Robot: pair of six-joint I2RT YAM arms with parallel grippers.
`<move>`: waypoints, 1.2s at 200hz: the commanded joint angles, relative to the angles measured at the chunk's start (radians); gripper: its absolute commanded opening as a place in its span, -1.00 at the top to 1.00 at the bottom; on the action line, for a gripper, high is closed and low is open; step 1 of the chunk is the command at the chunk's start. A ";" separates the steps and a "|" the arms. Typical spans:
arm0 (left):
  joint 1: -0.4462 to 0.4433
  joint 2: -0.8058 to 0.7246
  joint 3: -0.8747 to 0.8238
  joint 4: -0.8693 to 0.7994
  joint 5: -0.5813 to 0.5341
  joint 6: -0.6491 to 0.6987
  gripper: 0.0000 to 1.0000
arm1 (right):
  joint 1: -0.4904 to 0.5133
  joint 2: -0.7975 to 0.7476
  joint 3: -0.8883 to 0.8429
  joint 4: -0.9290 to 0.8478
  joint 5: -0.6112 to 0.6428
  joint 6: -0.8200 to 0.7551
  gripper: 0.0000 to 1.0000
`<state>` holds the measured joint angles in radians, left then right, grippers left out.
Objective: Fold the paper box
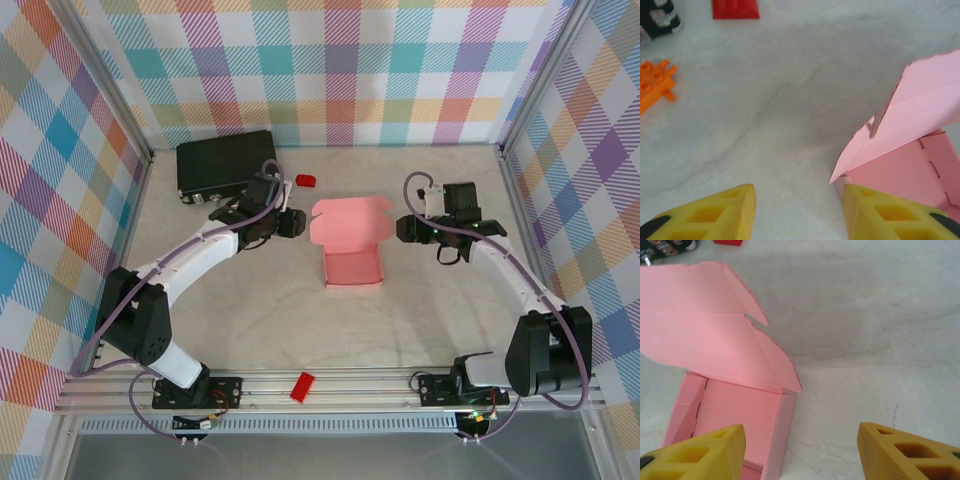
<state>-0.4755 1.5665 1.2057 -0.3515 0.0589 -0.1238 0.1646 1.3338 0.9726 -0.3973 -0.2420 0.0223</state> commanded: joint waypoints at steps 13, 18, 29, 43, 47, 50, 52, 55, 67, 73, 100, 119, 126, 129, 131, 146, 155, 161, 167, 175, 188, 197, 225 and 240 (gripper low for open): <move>0.069 0.056 0.071 -0.061 0.220 0.153 -0.15 | -0.019 0.019 0.023 0.067 -0.135 -0.219 -0.35; 0.074 0.064 0.078 -0.065 0.241 0.169 -0.19 | -0.025 0.023 0.024 0.069 -0.149 -0.223 -0.37; 0.086 0.079 0.094 -0.069 0.276 0.193 -0.28 | -0.044 0.040 0.042 0.054 -0.199 -0.223 -0.37; 0.094 0.097 0.106 -0.066 0.293 0.219 -0.35 | -0.065 0.081 0.085 0.005 -0.271 -0.237 -0.37; 0.095 0.101 0.109 -0.066 0.298 0.226 -0.37 | -0.066 0.097 0.099 -0.012 -0.287 -0.249 -0.37; 0.095 0.105 0.110 -0.064 0.301 0.232 -0.39 | -0.067 0.111 0.112 -0.030 -0.298 -0.262 -0.37; 0.095 0.107 0.111 -0.063 0.304 0.236 -0.40 | -0.068 0.118 0.119 -0.044 -0.304 -0.272 -0.36; 0.096 0.110 0.113 -0.063 0.309 0.242 -0.42 | -0.067 0.133 0.136 -0.061 -0.317 -0.285 -0.36; 0.095 0.122 0.118 -0.054 0.321 0.263 -0.46 | -0.068 0.185 0.185 -0.134 -0.365 -0.334 -0.33; 0.095 0.128 0.121 -0.051 0.324 0.273 -0.47 | -0.070 0.207 0.206 -0.154 -0.383 -0.350 -0.31; 0.095 0.166 0.137 -0.035 0.324 0.301 -0.48 | -0.071 0.266 0.242 -0.135 -0.372 -0.353 -0.27; 0.095 0.194 0.158 -0.037 0.347 0.308 -0.47 | -0.071 0.289 0.254 -0.109 -0.319 -0.358 -0.26; 0.095 0.202 0.165 -0.036 0.352 0.308 -0.47 | -0.072 0.296 0.255 -0.104 -0.307 -0.367 -0.26; 0.095 0.204 0.168 -0.034 0.354 0.308 -0.46 | -0.071 0.298 0.255 -0.104 -0.307 -0.373 -0.26; 0.095 0.205 0.170 -0.033 0.354 0.308 -0.46 | -0.071 0.299 0.256 -0.104 -0.308 -0.378 -0.26; 0.095 0.221 0.183 -0.036 0.373 0.307 -0.44 | -0.071 0.312 0.258 -0.117 -0.342 -0.430 -0.27; 0.094 0.231 0.192 -0.042 0.386 0.308 -0.42 | -0.070 0.320 0.258 -0.123 -0.364 -0.459 -0.27; 0.094 0.238 0.195 -0.043 0.393 0.308 -0.41 | -0.070 0.326 0.259 -0.130 -0.374 -0.480 -0.27; 0.094 0.243 0.200 -0.045 0.396 0.308 -0.39 | -0.071 0.332 0.261 -0.133 -0.373 -0.489 -0.26; 0.094 0.250 0.204 -0.044 0.399 0.306 -0.37 | -0.070 0.338 0.263 -0.132 -0.367 -0.498 -0.27; 0.094 0.261 0.207 -0.044 0.398 0.304 -0.33 | -0.070 0.351 0.268 -0.132 -0.349 -0.511 -0.26; 0.092 0.269 0.212 -0.046 0.405 0.303 -0.31 | -0.069 0.360 0.274 -0.135 -0.342 -0.518 -0.26; 0.083 0.289 0.230 -0.053 0.412 0.300 -0.25 | -0.070 0.386 0.301 -0.150 -0.348 -0.534 -0.23; 0.080 0.301 0.238 -0.055 0.416 0.300 -0.19 | -0.066 0.405 0.321 -0.165 -0.359 -0.539 -0.20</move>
<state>-0.3855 1.8481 1.4036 -0.3927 0.4408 0.1623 0.0963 1.7107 1.2465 -0.5205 -0.5617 -0.4664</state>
